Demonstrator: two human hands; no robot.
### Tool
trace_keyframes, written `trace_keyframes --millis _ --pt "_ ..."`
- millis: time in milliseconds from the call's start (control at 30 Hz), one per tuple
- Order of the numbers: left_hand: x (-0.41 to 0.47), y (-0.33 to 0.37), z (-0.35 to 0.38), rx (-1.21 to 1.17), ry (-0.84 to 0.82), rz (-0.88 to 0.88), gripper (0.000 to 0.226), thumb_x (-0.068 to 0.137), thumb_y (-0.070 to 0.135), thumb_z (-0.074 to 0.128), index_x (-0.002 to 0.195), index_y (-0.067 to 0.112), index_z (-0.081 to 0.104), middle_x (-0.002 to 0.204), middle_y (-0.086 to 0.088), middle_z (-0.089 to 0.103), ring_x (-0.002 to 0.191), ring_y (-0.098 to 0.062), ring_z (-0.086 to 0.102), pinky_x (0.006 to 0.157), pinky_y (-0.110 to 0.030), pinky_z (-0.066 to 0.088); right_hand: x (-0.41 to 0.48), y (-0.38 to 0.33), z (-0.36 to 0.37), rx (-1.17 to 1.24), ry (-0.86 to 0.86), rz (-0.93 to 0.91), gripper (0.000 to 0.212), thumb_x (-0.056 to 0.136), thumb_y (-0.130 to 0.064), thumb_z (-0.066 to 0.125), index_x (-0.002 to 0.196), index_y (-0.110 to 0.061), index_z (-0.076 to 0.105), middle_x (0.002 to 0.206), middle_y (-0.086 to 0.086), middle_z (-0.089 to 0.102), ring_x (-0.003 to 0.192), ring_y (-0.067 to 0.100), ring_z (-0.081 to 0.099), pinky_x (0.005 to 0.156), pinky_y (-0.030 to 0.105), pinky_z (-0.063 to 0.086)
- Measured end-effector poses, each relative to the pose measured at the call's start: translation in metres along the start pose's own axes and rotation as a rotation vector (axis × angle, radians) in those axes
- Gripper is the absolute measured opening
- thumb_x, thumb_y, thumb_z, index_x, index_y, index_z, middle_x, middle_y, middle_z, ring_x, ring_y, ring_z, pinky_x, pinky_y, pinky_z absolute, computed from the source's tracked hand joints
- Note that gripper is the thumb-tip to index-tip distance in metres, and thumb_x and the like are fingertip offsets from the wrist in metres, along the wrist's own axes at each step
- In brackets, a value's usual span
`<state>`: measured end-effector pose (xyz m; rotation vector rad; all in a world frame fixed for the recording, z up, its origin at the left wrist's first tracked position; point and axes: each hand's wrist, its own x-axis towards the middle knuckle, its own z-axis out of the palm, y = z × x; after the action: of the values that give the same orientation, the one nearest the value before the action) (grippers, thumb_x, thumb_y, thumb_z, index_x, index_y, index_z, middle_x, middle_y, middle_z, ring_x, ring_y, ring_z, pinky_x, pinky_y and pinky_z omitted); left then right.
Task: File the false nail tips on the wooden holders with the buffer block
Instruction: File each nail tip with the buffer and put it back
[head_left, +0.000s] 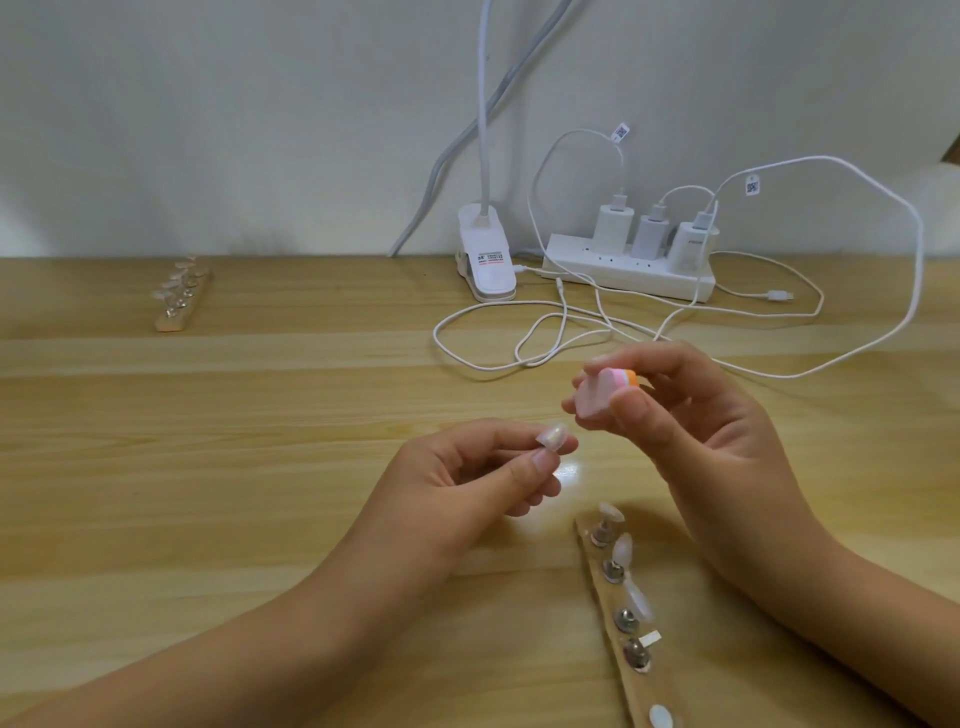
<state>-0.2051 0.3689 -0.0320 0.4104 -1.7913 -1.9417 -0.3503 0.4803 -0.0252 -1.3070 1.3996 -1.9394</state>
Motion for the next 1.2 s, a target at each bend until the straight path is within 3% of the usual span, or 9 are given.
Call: trace_keyframes --millis 67,300,400,533,667,833,1000,1133,1200 --pt "0.0 0.001 0.0 0.01 0.005 -0.008 0.027 0.07 0.037 0.069 0.093 0.028 0.078 0.074 0.004 0.073 0.071 -0.001 0.064 0.066 -0.011 0.048 -0.002 -0.001 0.001 0.022 -0.019 -0.037 0.018 0.083 -0.029 0.074 0.099 -0.023 0.071 0.098 0.006 0.072 0.093 0.019 0.07 0.084 0.025 0.054" --pt "0.0 0.0 0.001 -0.013 -0.01 -0.038 0.024 0.074 0.031 0.068 0.094 0.024 0.078 0.083 -0.002 0.076 0.078 -0.004 0.068 0.07 -0.012 0.051 -0.005 -0.001 0.005 0.106 0.016 -0.086 0.026 0.083 -0.037 0.074 0.1 -0.022 0.061 0.11 0.009 0.07 0.107 0.031 0.069 0.089 0.034 0.056" --pt "0.0 0.0 0.002 -0.007 -0.02 -0.028 0.021 0.075 0.027 0.067 0.091 0.019 0.078 0.081 -0.003 0.076 0.075 -0.005 0.067 0.069 -0.013 0.051 -0.005 0.002 0.006 0.077 -0.025 -0.092 0.018 0.09 -0.027 0.068 0.103 -0.017 0.06 0.115 0.01 0.068 0.109 0.025 0.068 0.09 0.032 0.055" --pt "0.0 0.0 0.001 0.004 -0.027 -0.008 0.019 0.075 0.025 0.067 0.089 0.016 0.077 0.079 -0.002 0.075 0.073 -0.003 0.066 0.068 -0.013 0.05 -0.003 0.005 0.004 -0.023 -0.079 -0.089 0.013 0.092 -0.014 0.062 0.105 -0.014 0.059 0.103 -0.011 0.071 0.098 0.005 0.068 0.084 0.016 0.051" --pt "0.0 0.002 0.001 0.018 0.002 0.003 0.021 0.07 0.03 0.069 0.085 0.018 0.078 0.07 0.004 0.071 0.067 -0.001 0.061 0.064 -0.011 0.047 -0.002 0.007 -0.001 -0.05 -0.059 -0.047 0.014 0.092 -0.021 0.063 0.105 -0.025 0.064 0.101 -0.008 0.07 0.099 0.011 0.068 0.088 0.019 0.05" --pt "0.0 0.002 0.001 0.017 0.016 0.01 0.02 0.068 0.032 0.07 0.083 0.02 0.078 0.071 0.003 0.07 0.067 -0.001 0.059 0.063 -0.011 0.046 -0.002 0.009 0.001 -0.115 -0.122 -0.035 0.018 0.097 -0.009 0.051 0.109 -0.011 0.064 0.106 -0.006 0.074 0.097 0.004 0.068 0.085 0.013 0.048" --pt "-0.001 0.001 0.0 0.085 0.011 0.004 0.001 0.074 0.032 0.075 0.075 0.032 0.076 0.088 -0.009 0.073 0.076 -0.005 0.06 0.071 -0.015 0.046 -0.002 0.012 -0.001 -0.181 -0.14 0.023 0.022 0.097 -0.009 0.047 0.106 -0.018 0.065 0.104 -0.007 0.073 0.092 0.002 0.065 0.083 0.016 0.048" --pt "0.0 -0.001 0.0 0.11 0.018 0.0 0.004 0.074 0.033 0.071 0.074 0.032 0.074 0.087 -0.007 0.074 0.085 -0.015 0.066 0.074 -0.016 0.046 -0.002 0.011 -0.001 -0.208 -0.147 0.008 0.027 0.095 -0.003 0.045 0.105 -0.017 0.066 0.113 0.001 0.069 0.106 0.009 0.063 0.087 0.016 0.046" --pt "0.0 -0.002 0.0 0.131 0.018 -0.004 0.004 0.074 0.033 0.071 0.073 0.031 0.074 0.087 -0.006 0.073 0.082 -0.01 0.064 0.071 -0.015 0.046 -0.002 0.009 -0.002 -0.234 -0.153 0.011 0.026 0.095 -0.005 0.046 0.104 -0.019 0.068 0.113 -0.001 0.067 0.102 0.008 0.062 0.086 0.017 0.046"
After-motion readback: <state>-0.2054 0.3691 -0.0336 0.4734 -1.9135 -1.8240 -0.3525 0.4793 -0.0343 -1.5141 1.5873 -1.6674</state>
